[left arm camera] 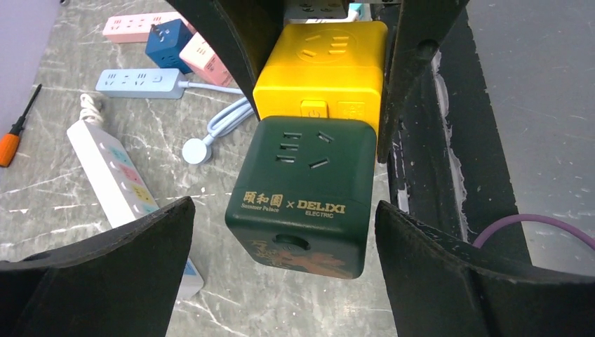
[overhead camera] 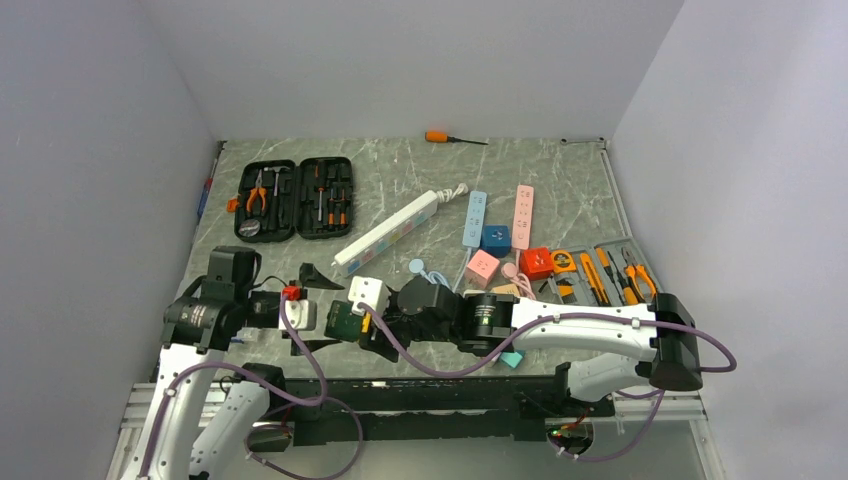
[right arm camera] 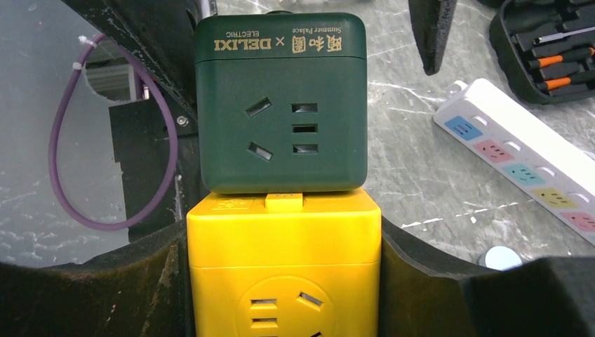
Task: Pull the plug off the socket
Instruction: Remove the plug from the socket.
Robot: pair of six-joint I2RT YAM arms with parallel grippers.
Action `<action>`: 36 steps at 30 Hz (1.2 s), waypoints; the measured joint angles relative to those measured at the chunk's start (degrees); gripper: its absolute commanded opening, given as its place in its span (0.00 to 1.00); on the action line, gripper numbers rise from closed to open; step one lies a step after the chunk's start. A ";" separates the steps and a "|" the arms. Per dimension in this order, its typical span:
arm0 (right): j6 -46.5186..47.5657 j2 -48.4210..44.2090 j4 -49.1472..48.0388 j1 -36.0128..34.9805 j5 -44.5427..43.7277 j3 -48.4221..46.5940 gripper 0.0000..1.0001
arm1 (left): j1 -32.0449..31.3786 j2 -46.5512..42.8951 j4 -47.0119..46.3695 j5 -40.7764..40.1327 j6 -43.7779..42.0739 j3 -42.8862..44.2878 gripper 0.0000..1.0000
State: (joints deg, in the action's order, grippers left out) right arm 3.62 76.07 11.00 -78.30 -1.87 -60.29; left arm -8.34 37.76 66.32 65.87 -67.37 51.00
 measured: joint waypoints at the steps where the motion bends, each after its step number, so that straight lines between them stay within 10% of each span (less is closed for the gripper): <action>1: 0.15 0.11 0.13 0.00 0.37 -0.02 0.00 | -0.13 0.17 0.20 0.11 -0.17 0.02 0.99; 20: 1.33 4.28 0.48 0.59 4.48 -3.74 0.00 | -6.01 -0.85 -2.03 -0.24 3.50 -2.67 0.98; 31: 1.31 4.44 0.48 0.66 5.46 -3.74 0.00 | -6.40 1.49 -2.60 -1.22 5.14 -3.04 0.72; 36: 1.73 4.66 0.37 0.98 5.81 -3.74 0.00 | -6.75 2.86 0.11 -1.16 4.24 -2.23 0.37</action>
State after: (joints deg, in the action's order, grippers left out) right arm 5.34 80.73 11.38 -77.32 3.95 -64.03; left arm -15.09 40.62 66.43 64.71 -63.13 48.77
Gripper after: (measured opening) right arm 0.634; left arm 0.620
